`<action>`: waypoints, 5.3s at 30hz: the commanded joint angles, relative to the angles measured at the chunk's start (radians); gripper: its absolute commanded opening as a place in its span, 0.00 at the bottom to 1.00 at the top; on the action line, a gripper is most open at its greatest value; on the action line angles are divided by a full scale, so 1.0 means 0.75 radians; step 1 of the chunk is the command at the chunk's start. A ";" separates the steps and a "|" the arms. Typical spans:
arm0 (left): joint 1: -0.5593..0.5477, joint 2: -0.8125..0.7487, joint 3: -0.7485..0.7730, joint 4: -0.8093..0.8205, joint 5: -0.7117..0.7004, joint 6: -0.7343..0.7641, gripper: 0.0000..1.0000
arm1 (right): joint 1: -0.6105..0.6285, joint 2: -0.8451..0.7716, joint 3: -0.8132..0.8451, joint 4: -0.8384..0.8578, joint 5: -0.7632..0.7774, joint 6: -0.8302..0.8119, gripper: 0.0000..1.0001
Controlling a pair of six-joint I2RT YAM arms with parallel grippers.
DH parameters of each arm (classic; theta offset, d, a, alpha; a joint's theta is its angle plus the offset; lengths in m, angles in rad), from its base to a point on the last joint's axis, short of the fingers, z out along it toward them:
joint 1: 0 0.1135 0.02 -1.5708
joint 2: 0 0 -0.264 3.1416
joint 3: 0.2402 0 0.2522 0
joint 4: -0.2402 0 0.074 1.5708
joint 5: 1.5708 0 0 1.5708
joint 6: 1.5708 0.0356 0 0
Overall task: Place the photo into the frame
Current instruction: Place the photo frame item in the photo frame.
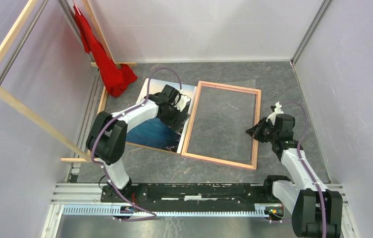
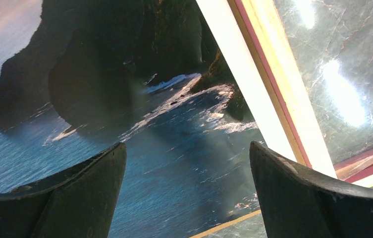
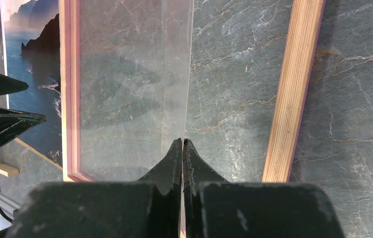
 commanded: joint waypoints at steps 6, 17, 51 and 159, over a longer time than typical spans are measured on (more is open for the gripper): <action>-0.047 0.033 0.022 0.049 0.038 0.018 1.00 | -0.019 0.013 0.031 0.038 -0.032 0.001 0.00; -0.060 0.047 0.021 0.065 0.050 0.020 0.92 | -0.027 -0.030 0.024 0.005 -0.102 0.036 0.00; -0.075 0.033 0.027 0.070 -0.018 0.050 0.96 | -0.043 -0.172 -0.015 -0.077 -0.068 0.073 0.00; -0.135 0.108 0.075 0.048 0.092 0.106 0.56 | -0.074 -0.074 0.082 0.318 -0.623 0.357 0.00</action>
